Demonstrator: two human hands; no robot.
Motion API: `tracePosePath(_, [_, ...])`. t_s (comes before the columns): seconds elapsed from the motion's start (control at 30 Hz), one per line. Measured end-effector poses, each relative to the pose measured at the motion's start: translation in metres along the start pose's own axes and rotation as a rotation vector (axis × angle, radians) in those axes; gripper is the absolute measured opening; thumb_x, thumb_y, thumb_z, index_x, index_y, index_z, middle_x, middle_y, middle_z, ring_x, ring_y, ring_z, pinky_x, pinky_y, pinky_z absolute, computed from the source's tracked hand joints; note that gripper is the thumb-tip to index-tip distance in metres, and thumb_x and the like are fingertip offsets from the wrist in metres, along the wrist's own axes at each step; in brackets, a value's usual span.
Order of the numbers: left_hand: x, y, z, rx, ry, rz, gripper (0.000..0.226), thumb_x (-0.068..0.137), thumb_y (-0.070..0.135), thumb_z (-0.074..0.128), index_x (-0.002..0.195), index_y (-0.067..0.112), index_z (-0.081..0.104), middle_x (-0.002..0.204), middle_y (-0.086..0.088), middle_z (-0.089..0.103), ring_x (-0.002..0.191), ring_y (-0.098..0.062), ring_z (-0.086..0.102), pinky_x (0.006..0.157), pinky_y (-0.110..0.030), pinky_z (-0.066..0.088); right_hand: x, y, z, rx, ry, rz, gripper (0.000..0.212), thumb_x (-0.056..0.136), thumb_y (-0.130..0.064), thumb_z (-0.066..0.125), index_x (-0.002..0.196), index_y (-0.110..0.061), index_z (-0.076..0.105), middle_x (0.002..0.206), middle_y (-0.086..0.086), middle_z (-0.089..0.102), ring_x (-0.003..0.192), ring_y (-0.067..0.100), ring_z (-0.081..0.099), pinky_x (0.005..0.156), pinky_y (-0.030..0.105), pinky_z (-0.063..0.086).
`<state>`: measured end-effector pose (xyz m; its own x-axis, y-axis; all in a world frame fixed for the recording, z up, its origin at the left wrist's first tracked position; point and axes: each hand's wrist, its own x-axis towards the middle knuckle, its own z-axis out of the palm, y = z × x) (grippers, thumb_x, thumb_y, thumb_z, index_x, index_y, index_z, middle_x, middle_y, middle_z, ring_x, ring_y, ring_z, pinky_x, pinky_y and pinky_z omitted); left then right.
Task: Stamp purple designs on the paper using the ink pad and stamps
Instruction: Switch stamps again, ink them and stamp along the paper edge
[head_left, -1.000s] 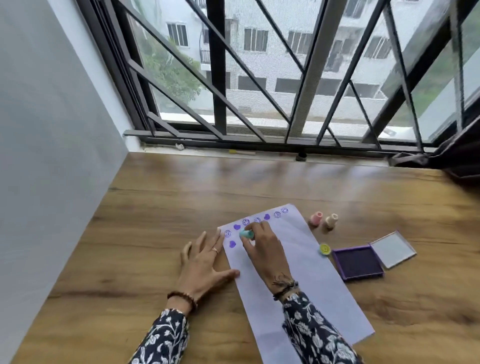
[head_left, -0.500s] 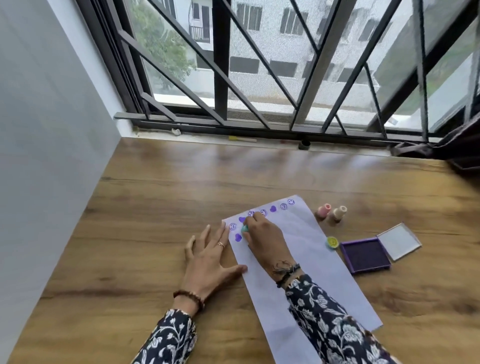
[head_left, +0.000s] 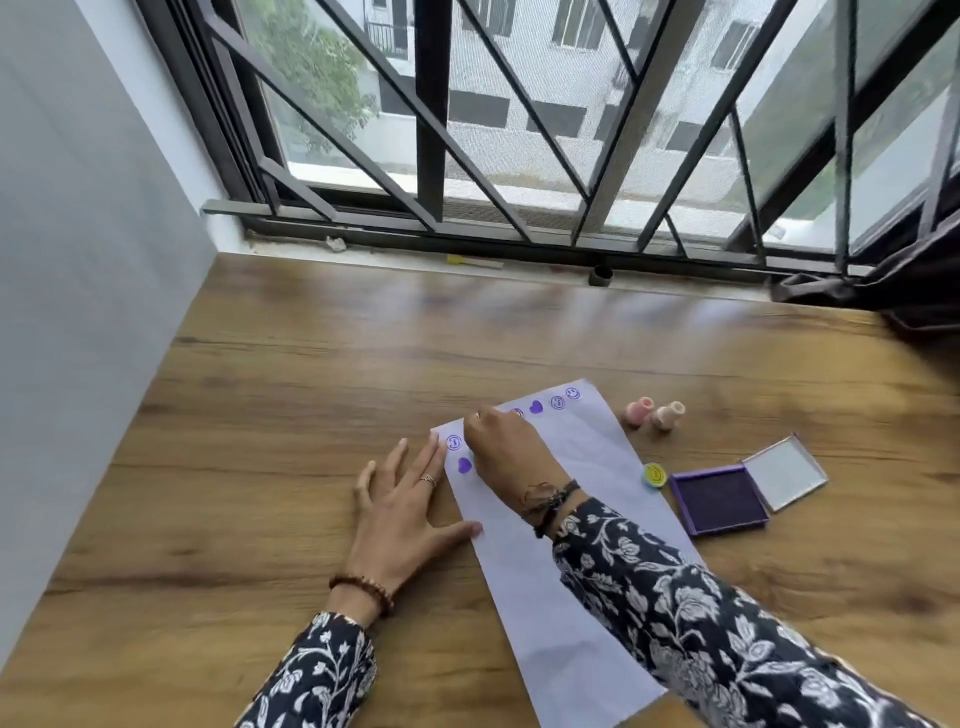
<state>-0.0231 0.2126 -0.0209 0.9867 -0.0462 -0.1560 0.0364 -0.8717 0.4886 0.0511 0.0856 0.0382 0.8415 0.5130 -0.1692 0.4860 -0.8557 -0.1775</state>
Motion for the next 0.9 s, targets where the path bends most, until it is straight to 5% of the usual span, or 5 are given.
tracePosePath(0.17, [-0.001, 0.001, -0.001, 0.003, -0.011, -0.011, 0.094, 0.068, 0.072, 0.053, 0.142, 0.038, 0.005, 0.154, 0.020, 0.001, 0.143, -0.011, -0.003, 0.113, -0.042, -0.003, -0.009, 0.023, 0.000, 0.423, 0.060, 0.185, 0.015, 0.080, -0.008, 0.060, 0.094, -0.004, 0.063, 0.102, 0.016, 0.066, 0.097, 0.029, 0.059, 0.079, 0.036, 0.045])
tracePosePath(0.4, [-0.002, 0.004, -0.002, -0.008, 0.024, -0.003, 0.095, 0.069, 0.069, 0.055, 0.143, 0.033, 0.007, 0.156, 0.013, 0.002, 0.143, -0.012, 0.000, 0.114, -0.042, -0.002, -0.064, 0.071, -0.015, 1.562, 0.206, 0.618, 0.006, 0.081, -0.009, 0.067, 0.084, -0.013, 0.067, 0.077, 0.002, 0.069, 0.066, 0.011, 0.062, 0.062, 0.018, 0.057])
tracePosePath(0.53, [0.000, 0.026, -0.004, -0.020, 0.177, -0.002, 0.078, 0.072, 0.058, 0.062, 0.137, 0.027, 0.034, 0.151, 0.000, 0.030, 0.140, -0.021, 0.021, 0.110, -0.049, 0.016, -0.102, 0.109, -0.021, 1.733, 0.271, 0.699, 0.007, 0.084, -0.010, 0.063, 0.085, -0.014, 0.069, 0.068, -0.007, 0.071, 0.069, 0.012, 0.063, 0.060, 0.017, 0.058])
tracePosePath(0.63, [0.008, 0.071, 0.005, -0.058, 0.238, 0.196, 0.049, 0.074, 0.037, 0.072, 0.116, 0.018, 0.059, 0.122, -0.008, 0.060, 0.116, -0.028, 0.053, 0.094, -0.047, 0.037, -0.127, 0.133, -0.025, 1.801, 0.391, 0.760, 0.014, 0.084, -0.011, 0.061, 0.076, -0.014, 0.072, 0.069, -0.005, 0.071, 0.062, 0.009, 0.065, 0.055, 0.016, 0.057])
tracePosePath(0.9, [0.043, 0.190, 0.055, -0.117, -0.051, 0.386, 0.035, 0.089, 0.017, 0.054, 0.123, 0.010, 0.051, 0.116, -0.014, 0.053, 0.109, -0.027, 0.050, 0.092, -0.035, 0.042, -0.164, 0.171, -0.021, 1.822, 0.448, 0.782, 0.008, 0.085, -0.008, 0.060, 0.080, -0.010, 0.067, 0.073, 0.006, 0.069, 0.053, 0.008, 0.066, 0.051, 0.018, 0.057])
